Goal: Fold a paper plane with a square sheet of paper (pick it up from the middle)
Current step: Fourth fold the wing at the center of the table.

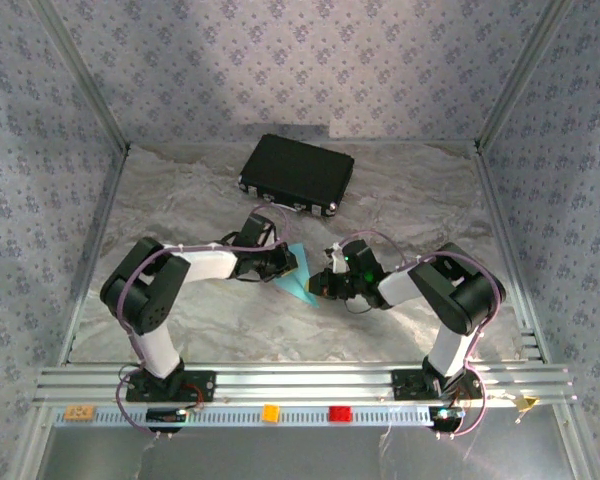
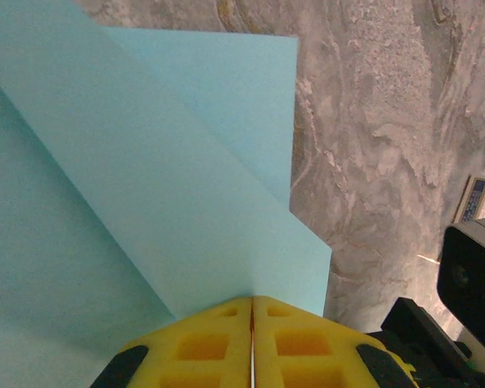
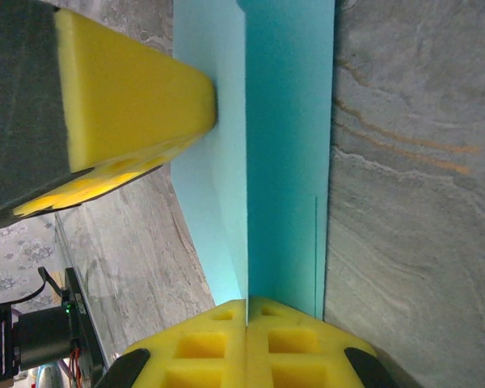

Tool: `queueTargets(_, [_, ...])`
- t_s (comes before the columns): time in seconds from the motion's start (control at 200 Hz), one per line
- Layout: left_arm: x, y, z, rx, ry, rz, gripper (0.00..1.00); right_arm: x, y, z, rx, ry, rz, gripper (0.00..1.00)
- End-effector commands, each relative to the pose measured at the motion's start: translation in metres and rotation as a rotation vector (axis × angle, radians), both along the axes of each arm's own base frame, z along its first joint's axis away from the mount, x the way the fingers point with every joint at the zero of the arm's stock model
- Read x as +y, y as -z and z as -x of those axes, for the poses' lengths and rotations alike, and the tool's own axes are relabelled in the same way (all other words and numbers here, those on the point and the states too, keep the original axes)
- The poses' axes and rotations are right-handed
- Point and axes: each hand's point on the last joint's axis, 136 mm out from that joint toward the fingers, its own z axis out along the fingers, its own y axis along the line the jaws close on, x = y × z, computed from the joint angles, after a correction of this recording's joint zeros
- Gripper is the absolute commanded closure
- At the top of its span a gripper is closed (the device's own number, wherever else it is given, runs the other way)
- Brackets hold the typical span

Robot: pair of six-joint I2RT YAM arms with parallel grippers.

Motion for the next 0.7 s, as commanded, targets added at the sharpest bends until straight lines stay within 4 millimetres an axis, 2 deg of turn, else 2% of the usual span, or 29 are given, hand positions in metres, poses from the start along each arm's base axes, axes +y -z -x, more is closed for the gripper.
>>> queueTargets(0.0, [-0.009, -0.013, -0.013, -0.051, -0.003, 0.023, 0.91, -0.006, 0.014, 0.006, 0.072, -0.001, 0.04, 0.98])
queueTargets(0.09, [-0.01, -0.014, -0.014, -0.054, 0.0, 0.019, 0.9, -0.006, 0.013, 0.006, 0.076, 0.002, 0.038, 0.98])
queueTargets(0.345, [-0.01, 0.001, -0.013, -0.008, 0.01, -0.01, 0.9, -0.009, 0.016, 0.005, 0.086, 0.011, 0.044, 0.98])
queueTargets(0.695, [-0.012, 0.007, -0.014, 0.0, 0.021, -0.016, 0.9, -0.011, 0.019, 0.006, 0.099, 0.026, 0.054, 0.99])
